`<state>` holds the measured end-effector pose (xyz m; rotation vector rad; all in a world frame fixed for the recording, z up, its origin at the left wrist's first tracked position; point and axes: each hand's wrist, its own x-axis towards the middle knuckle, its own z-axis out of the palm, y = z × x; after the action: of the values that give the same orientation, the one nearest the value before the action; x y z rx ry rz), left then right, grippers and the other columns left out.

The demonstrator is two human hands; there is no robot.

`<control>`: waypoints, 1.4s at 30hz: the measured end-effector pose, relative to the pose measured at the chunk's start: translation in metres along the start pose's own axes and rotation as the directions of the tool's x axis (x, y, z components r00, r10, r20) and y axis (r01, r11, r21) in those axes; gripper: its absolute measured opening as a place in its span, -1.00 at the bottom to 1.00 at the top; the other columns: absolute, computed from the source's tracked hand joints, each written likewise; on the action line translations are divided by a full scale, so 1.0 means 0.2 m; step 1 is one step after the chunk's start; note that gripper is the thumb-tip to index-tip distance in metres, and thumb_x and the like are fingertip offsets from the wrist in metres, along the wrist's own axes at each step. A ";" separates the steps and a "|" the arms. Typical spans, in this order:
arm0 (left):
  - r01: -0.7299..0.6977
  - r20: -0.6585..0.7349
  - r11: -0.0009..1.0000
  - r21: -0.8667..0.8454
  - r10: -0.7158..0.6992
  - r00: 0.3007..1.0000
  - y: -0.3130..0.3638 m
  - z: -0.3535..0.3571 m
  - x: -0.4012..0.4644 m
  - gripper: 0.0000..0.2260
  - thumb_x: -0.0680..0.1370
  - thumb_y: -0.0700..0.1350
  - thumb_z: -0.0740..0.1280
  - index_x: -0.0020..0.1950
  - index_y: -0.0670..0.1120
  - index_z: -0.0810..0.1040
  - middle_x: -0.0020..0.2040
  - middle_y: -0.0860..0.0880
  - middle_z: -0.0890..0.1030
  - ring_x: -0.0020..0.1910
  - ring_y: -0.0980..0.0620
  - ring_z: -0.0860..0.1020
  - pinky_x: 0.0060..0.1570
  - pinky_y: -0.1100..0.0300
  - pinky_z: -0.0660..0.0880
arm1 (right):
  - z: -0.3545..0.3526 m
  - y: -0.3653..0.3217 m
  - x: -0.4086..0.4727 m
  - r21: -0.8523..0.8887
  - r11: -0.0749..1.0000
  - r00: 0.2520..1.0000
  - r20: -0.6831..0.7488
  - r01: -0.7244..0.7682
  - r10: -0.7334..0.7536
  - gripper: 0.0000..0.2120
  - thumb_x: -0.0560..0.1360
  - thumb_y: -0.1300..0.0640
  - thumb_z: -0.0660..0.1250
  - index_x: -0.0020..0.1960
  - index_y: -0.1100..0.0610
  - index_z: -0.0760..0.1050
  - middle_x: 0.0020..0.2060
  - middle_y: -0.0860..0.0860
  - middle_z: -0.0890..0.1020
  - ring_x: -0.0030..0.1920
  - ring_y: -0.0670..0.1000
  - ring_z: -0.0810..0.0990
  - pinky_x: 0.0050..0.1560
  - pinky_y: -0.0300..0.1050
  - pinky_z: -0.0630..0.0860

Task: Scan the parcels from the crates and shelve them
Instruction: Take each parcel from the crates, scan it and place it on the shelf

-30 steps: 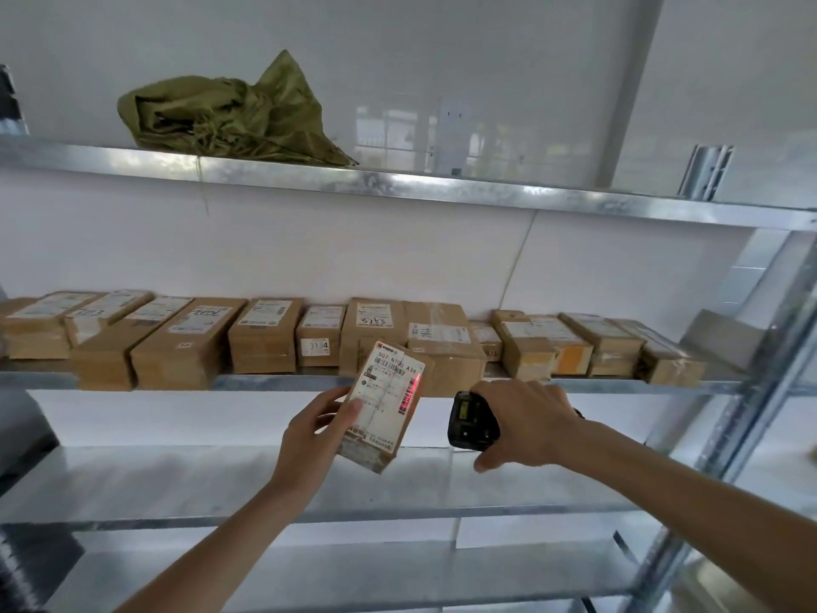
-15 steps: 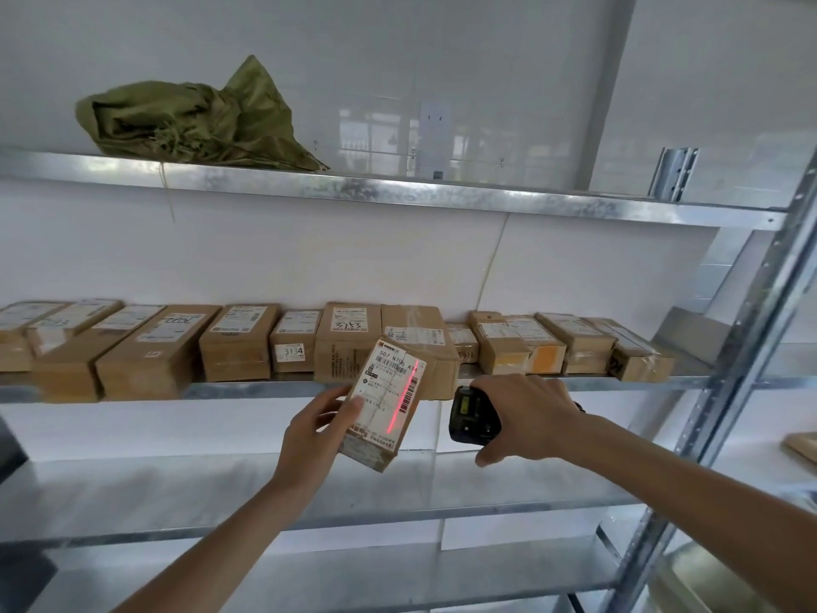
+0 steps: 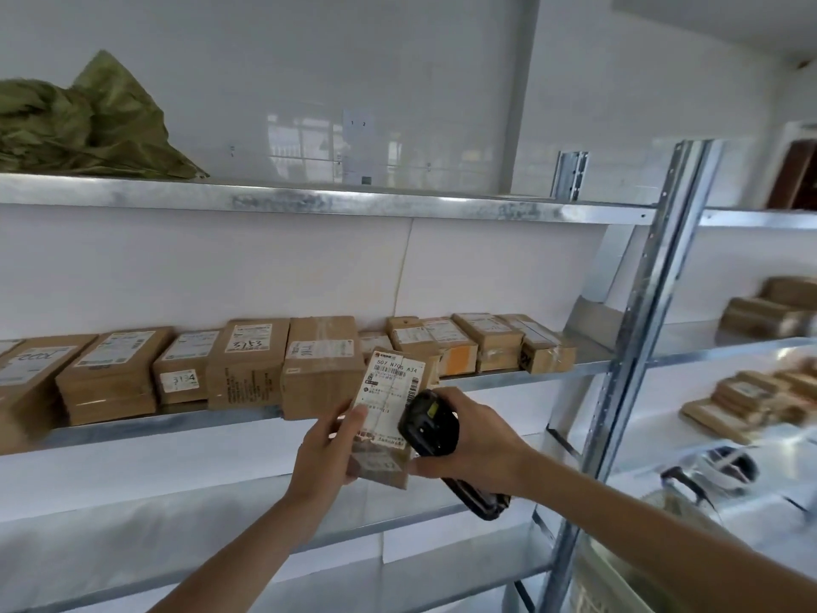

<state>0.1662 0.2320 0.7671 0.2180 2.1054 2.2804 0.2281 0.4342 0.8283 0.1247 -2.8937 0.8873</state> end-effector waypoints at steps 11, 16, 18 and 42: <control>0.064 0.310 0.996 0.061 -0.080 0.947 0.04 0.87 -0.01 -0.81 0.61 0.13 0.31 0.21 0.27 0.54 0.11 0.14 0.70 0.14 0.12 0.62 0.25 -0.17 0.53 | -0.47 0.65 -0.24 0.197 0.975 0.953 -0.262 -0.105 0.155 -0.32 0.29 -0.07 0.66 0.32 -0.16 0.43 0.09 -0.23 0.66 0.08 -0.22 0.62 0.10 -0.25 0.61; -0.015 0.449 0.999 0.052 -0.010 0.893 0.04 1.20 -0.02 -0.62 0.45 0.23 0.37 0.25 0.23 0.57 0.05 0.12 0.72 0.11 0.11 0.67 0.13 0.03 0.62 | -0.72 0.97 -0.31 0.292 0.946 0.935 -0.273 -0.144 0.227 -0.29 0.26 0.08 0.66 0.33 -0.09 0.45 0.05 -0.17 0.69 0.07 -0.17 0.67 0.13 -0.14 0.65; -0.041 0.435 0.999 0.025 0.026 0.900 0.04 1.33 0.00 -0.62 0.44 0.19 0.41 0.24 0.17 0.60 0.03 0.07 0.73 0.04 0.11 0.69 -0.02 0.11 0.66 | -0.79 1.10 -0.32 0.319 0.936 0.932 -0.268 -0.151 0.242 -0.33 0.27 0.12 0.67 0.30 -0.08 0.47 0.03 -0.15 0.71 0.05 -0.15 0.69 0.10 -0.11 0.67; -0.126 0.401 0.987 0.100 0.076 0.913 -0.20 2.40 0.96 -0.71 0.50 -0.09 0.52 0.21 -0.01 0.63 0.05 0.02 0.71 -0.01 0.06 0.71 -0.15 0.12 0.68 | -1.36 2.23 0.42 0.361 0.907 0.946 -0.152 -0.215 0.285 -0.48 0.35 0.28 0.59 0.20 -0.06 0.50 0.03 -0.08 0.72 -0.01 -0.07 0.72 -0.04 -0.16 0.67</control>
<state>0.0331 0.7326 0.7796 0.7416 2.0553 1.9409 0.1170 0.9516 0.8164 -0.3027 -2.5794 1.3545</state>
